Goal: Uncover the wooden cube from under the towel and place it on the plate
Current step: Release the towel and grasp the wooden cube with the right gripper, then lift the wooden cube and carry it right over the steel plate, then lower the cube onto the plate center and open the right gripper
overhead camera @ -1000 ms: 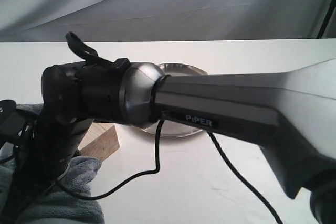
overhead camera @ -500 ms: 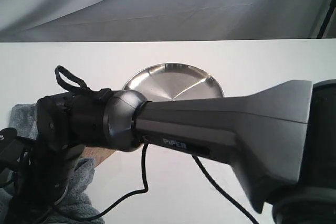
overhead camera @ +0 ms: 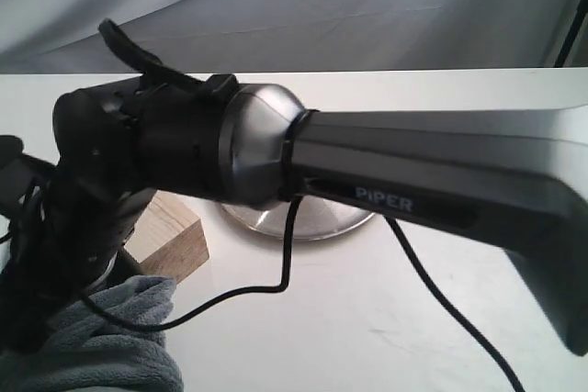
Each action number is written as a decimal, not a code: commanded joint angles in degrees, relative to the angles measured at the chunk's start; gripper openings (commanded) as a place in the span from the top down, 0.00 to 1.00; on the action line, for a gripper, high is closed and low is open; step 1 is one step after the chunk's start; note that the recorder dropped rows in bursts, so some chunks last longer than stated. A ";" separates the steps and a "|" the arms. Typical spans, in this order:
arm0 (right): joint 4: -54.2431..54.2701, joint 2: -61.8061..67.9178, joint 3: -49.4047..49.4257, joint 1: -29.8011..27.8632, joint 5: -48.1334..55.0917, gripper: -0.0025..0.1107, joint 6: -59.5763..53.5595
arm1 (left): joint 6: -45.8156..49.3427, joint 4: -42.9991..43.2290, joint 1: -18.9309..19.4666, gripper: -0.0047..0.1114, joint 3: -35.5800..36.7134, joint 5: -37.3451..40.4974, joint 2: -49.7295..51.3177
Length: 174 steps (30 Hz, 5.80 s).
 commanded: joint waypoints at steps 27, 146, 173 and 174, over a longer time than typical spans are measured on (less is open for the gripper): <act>-18.26 4.12 -0.32 -7.10 -4.23 0.10 23.83 | -0.29 -0.04 0.13 0.96 0.20 -0.44 -0.20; -118.72 -1.81 31.73 -19.06 -18.73 0.98 139.11 | -0.29 -0.04 0.13 0.96 0.20 -0.44 -0.20; -117.02 -2.04 31.73 -19.38 -20.46 0.16 138.95 | -0.29 -0.04 0.13 0.96 0.20 -0.44 -0.20; -117.02 -2.56 31.73 -19.38 -20.18 0.15 138.95 | -0.29 -0.04 0.13 0.96 0.20 -0.44 -0.20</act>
